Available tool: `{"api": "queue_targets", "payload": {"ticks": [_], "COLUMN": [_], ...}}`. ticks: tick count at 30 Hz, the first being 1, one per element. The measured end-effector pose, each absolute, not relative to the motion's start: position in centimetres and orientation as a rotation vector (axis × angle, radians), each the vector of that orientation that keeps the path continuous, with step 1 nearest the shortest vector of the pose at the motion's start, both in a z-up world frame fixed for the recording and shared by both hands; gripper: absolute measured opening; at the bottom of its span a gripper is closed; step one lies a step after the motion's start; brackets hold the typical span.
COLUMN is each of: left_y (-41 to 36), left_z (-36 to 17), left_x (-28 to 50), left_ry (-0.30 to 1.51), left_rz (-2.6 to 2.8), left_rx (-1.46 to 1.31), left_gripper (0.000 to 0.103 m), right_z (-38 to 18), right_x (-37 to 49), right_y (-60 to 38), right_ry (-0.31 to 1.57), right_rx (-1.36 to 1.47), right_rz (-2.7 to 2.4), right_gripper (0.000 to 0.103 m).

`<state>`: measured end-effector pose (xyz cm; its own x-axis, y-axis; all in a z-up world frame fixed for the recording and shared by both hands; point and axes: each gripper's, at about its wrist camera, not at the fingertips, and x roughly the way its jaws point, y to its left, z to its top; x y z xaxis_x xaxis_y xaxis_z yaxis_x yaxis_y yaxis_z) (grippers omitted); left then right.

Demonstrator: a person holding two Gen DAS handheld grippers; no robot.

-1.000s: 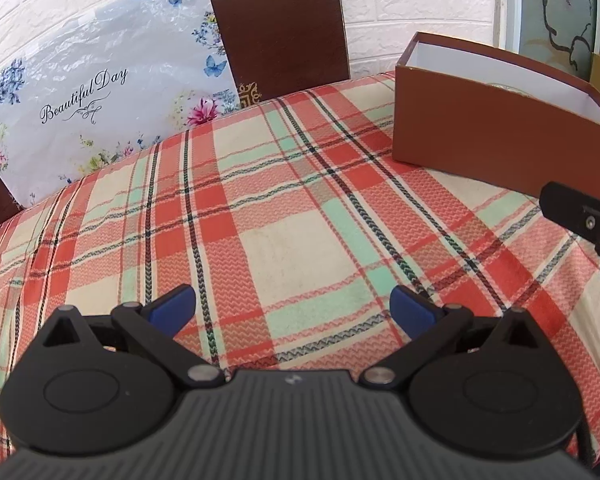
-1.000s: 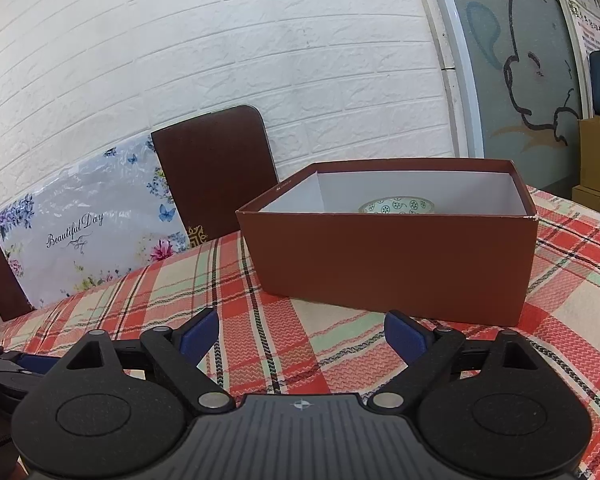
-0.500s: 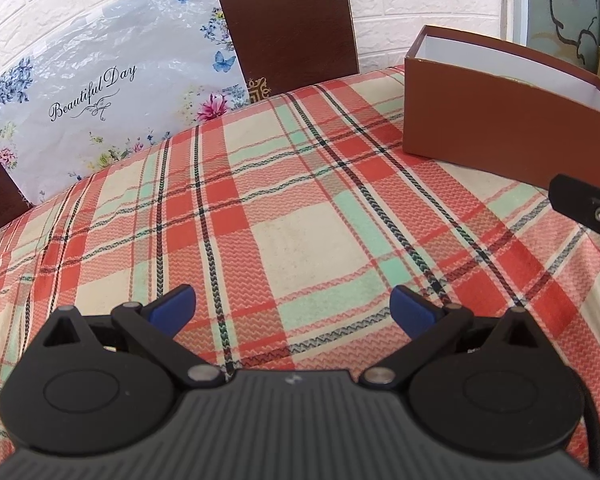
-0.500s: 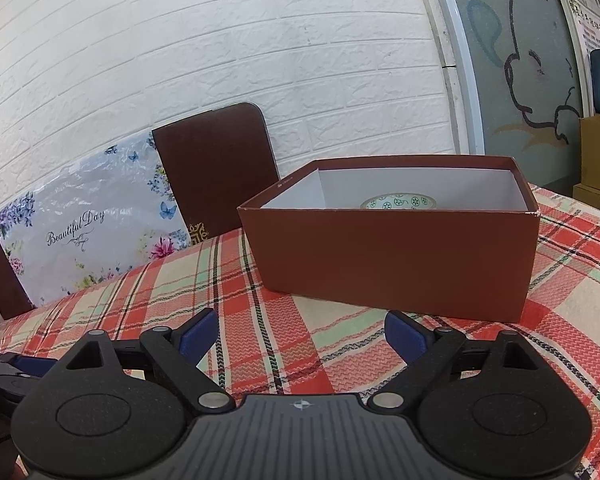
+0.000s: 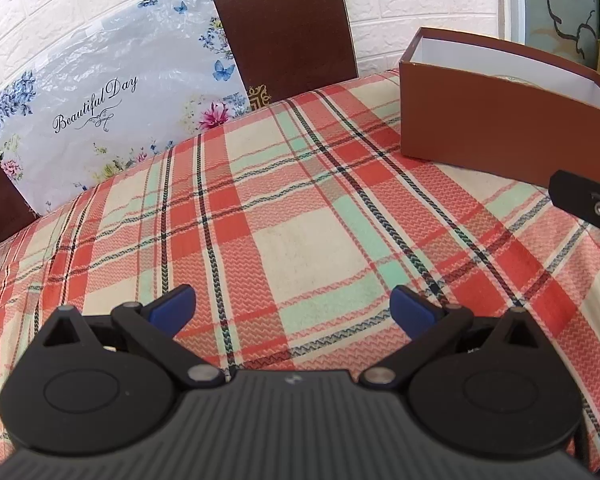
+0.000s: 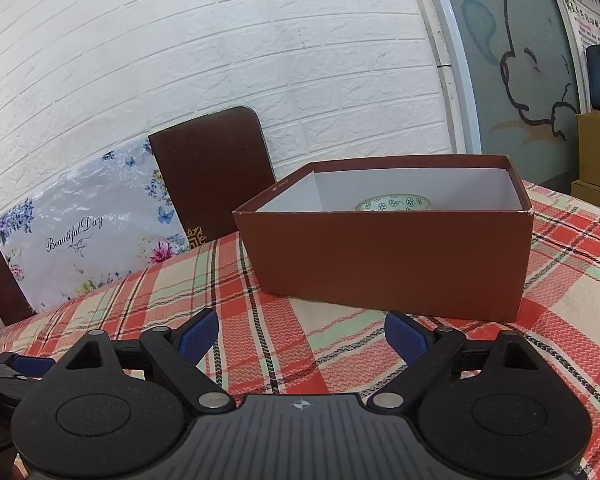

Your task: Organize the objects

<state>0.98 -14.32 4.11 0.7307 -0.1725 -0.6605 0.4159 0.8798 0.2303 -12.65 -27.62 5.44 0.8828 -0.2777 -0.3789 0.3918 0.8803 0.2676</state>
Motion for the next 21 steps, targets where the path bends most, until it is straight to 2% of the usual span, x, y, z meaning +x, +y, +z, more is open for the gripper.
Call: {"api": "queue_targets", "payload": {"ticks": [21], "left_y": [-15.2], "left_z": [4.0], "left_x": [0.4], "left_ry": [0.669], "left_rz": [-0.333], "left_rx": [0.404], "left_gripper": [0.103], "right_z": [4.9], "right_x": [-13.2], "right_y": [-28.9], "right_ry": [0.339], "right_rx": [0.377], "right_rz": [-0.353], "right_gripper": [0.091]}}
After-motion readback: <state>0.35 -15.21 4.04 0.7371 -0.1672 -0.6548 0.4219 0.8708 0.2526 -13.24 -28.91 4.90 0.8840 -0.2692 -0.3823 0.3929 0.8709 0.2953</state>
